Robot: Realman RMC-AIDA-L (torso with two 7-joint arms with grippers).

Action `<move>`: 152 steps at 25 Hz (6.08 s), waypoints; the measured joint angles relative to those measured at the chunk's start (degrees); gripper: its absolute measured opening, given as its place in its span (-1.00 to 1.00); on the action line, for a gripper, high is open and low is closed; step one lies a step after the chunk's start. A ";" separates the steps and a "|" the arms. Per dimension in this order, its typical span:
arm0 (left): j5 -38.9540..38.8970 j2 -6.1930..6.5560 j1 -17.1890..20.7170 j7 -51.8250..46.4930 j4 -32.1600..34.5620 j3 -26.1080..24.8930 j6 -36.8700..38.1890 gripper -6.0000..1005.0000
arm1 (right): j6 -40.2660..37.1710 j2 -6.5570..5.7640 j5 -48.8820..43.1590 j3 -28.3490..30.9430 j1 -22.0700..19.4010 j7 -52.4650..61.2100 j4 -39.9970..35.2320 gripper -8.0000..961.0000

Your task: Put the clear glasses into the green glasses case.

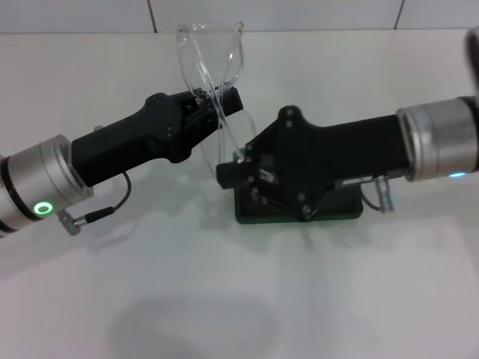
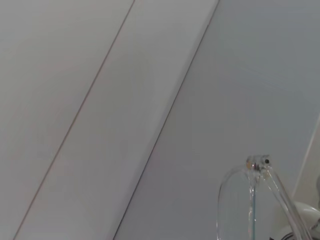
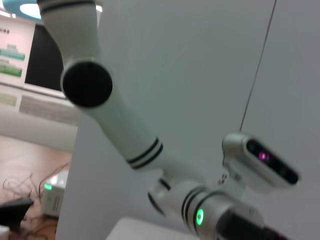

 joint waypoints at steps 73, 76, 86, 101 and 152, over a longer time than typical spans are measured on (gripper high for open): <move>8.71 1.68 8.75 -18.61 35.13 -7.10 -2.78 -0.71 | -36.18 -2.41 6.67 40.63 -23.80 10.80 -4.55 -0.95; 14.68 0.98 8.75 -24.07 45.00 -7.18 -3.17 -0.71 | -36.20 -3.35 6.56 45.49 -25.00 10.80 -1.10 -0.95; 36.24 -0.26 8.20 -39.89 72.51 2.51 -4.30 -0.71 | -36.08 -4.10 6.69 59.13 -26.45 11.39 5.18 -0.95; 59.82 -0.53 13.55 -47.50 89.62 29.51 -12.49 -0.71 | -30.50 -5.31 2.71 69.28 -24.04 13.30 8.51 -0.95; 85.52 -0.90 4.07 -70.99 74.64 69.11 -36.70 -0.70 | -28.95 -5.76 -2.58 69.34 -24.11 7.29 15.31 -0.95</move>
